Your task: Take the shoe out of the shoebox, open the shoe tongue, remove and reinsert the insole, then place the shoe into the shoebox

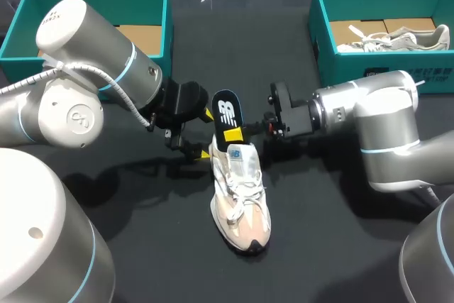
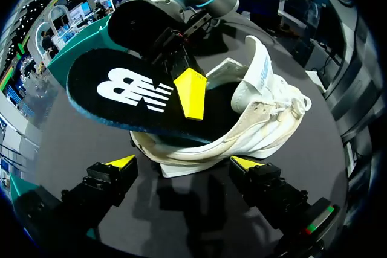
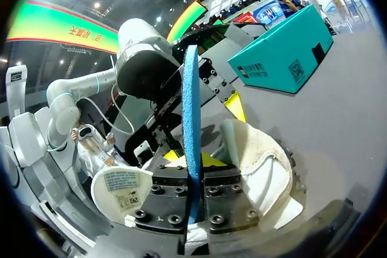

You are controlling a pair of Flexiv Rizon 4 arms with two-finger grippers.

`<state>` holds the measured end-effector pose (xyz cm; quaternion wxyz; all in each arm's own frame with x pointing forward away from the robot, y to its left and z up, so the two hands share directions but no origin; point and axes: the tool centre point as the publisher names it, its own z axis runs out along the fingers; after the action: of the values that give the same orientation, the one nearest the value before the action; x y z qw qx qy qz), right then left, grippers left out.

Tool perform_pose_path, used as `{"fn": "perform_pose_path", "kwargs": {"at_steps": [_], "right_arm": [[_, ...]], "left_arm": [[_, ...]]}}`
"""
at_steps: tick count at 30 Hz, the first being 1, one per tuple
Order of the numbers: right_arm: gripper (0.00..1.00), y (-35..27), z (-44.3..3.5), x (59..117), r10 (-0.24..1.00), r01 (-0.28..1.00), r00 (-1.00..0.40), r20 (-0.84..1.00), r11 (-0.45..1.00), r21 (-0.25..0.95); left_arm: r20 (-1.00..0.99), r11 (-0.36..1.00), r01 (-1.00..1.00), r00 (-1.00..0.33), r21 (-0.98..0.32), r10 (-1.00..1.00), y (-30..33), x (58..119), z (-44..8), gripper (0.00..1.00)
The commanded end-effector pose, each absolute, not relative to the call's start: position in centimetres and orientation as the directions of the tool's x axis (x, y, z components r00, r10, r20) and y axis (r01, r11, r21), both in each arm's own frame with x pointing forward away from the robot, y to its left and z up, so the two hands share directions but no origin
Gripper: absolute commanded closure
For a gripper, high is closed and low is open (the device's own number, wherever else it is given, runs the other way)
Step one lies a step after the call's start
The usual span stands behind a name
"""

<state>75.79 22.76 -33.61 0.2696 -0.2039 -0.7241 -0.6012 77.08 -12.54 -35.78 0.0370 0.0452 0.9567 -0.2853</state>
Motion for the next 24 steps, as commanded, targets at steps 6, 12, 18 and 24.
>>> {"fn": "perform_pose_path", "kwargs": {"at_steps": [6,12,18,24], "right_arm": [[0.93,22.2,-33.4,74.1,-0.011,0.621,-0.775,0.632,0.18,0.763],[0.64,22.8,-32.2,74.6,-0.04,0.574,-0.806,0.591,0.193,0.796],[0.64,23.4,-31.3,75.6,-0.05,0.545,-0.824,0.565,0.205,0.813],[0.72,23.8,-31.1,76.8,-0.057,0.54,-0.826,0.561,0.205,0.816]], "left_arm": [[-0.097,0.833,0.108,-0.993,-0.542,0.065,-12.5,77.0,-35.8,0.0],[-0.097,0.833,0.108,-0.993,-0.542,0.065,-12.5,77.0,-35.8,0.0],[-0.097,0.833,0.108,-0.993,-0.542,0.065,-12.5,77.0,-35.8,0.0],[-0.097,0.833,0.108,-0.993,-0.542,0.065,-12.5,77.0,-35.8,0.0]]}}
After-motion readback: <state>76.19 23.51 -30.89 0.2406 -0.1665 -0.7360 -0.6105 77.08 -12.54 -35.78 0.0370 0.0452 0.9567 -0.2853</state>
